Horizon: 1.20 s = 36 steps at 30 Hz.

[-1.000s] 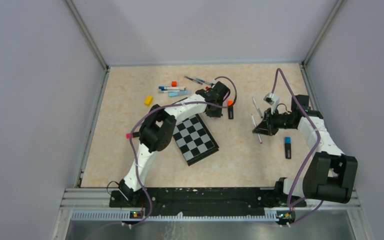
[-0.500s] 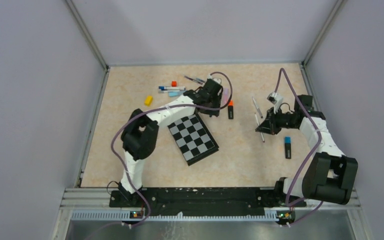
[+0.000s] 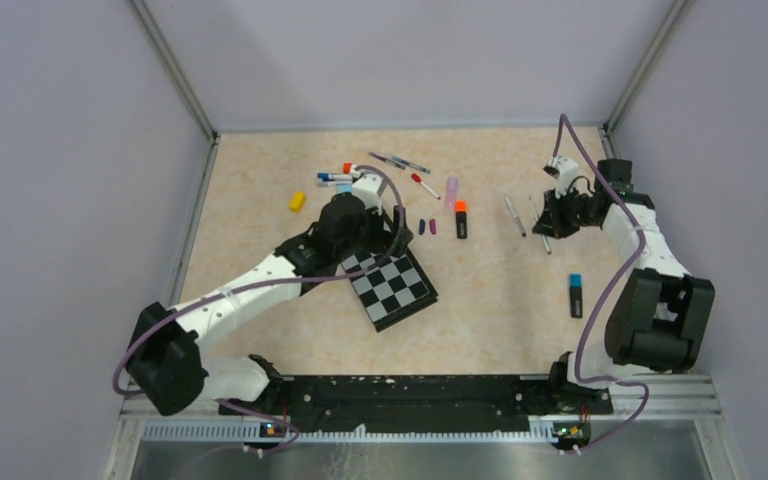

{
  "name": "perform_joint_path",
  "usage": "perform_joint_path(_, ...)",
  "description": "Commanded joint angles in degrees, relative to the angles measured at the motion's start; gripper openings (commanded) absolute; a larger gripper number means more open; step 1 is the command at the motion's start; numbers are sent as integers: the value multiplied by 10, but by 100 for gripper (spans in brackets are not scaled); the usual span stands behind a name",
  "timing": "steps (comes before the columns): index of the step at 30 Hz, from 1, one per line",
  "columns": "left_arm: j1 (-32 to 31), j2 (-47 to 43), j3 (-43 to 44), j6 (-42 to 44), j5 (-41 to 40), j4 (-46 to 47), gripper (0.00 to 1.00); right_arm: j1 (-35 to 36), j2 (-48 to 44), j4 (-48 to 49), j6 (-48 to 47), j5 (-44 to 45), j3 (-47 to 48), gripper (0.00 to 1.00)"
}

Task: Open the pen caps
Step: Place the pen at the center of the board.

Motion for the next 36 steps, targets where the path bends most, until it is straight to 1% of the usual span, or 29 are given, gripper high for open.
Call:
perform_joint_path(1, 19, -83, -102, 2, 35, 120, 99, -4, 75, 11, 14, 48, 83, 1)
perform_joint_path(7, 36, -144, -169, 5, 45, 147, 99, -4, 175, -10, 24, 68, 176, 3)
perform_joint_path(12, 39, -156, -195, 12, 46, 178, 99, -3, 255, -35, 42, 67, 244, 5)
perform_joint_path(17, 41, -157, -206, 24, 42, 195, 99, -2, 312, -55, 56, 65, 289, 6)
perform_joint_path(22, 44, -155, -213, 30, 37, 207, 99, 3, 352, -67, 66, 72, 317, 7)
perform_joint_path(29, 46, -134, -214, 24, 46, 211, 99, 9, 388, -76, 80, 70, 344, 14)
perform_joint_path(36, 47, -147, -214, 23, 46, 203, 99, 9, 387, -82, 80, 62, 346, 26)
